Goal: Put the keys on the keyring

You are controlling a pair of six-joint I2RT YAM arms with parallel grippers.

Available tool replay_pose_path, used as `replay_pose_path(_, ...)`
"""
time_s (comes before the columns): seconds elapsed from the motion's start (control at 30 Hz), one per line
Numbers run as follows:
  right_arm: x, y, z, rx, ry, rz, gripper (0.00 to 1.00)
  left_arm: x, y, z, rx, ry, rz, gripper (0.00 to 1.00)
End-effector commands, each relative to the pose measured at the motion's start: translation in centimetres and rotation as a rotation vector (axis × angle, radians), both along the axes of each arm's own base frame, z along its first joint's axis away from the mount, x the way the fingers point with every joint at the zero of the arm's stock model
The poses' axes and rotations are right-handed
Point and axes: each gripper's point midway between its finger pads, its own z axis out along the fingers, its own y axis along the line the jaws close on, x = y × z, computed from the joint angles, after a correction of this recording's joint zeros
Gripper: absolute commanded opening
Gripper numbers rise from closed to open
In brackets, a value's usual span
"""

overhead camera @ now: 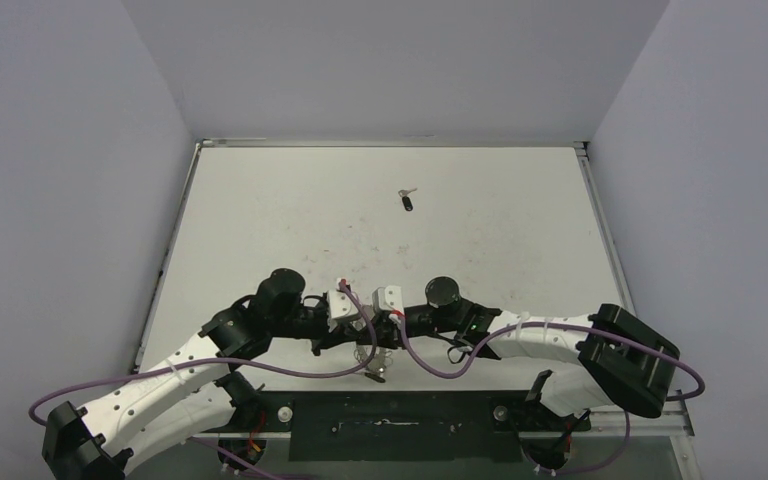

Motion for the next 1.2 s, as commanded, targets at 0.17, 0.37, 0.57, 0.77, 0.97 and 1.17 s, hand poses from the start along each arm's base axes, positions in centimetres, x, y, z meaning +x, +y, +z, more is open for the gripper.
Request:
replay_pose_path(0.17, 0.8, 1.4, 2.7, 0.087, -0.058, 0.0, 0.0, 0.4, -1.2, 4.1, -0.112, -0.09, -0.026, 0.0)
replay_pose_path(0.37, 1.5, 0.9, 3.3, 0.112, -0.062, -0.065, 0.0, 0.6, -0.7, 4.5, -0.126, -0.12, 0.008, 0.03)
replay_pose_path(0.57, 2.0, 0.4, 3.7, 0.13, -0.047, -0.107, 0.0, 0.3, -0.3, 5.0, -0.182, -0.168, 0.013, 0.23)
replay_pose_path(0.77, 2.2, -0.3, 4.2, 0.155, -0.048, -0.126, 0.0, 1.0, 0.9, 6.1, -0.245, -0.25, 0.103, 0.3)
replay_pose_path(0.97, 1.4, -0.9, 4.9, 0.181, -0.067, -0.102, 0.0, 0.5, 1.0, 6.0, -0.344, -0.28, 0.114, 0.36)
replay_pose_path(1.17, 0.9, -1.3, 5.5, 0.204, -0.076, -0.082, 0.0, 0.9, 0.6, 5.8, -0.449, -0.299, 0.148, 0.35)
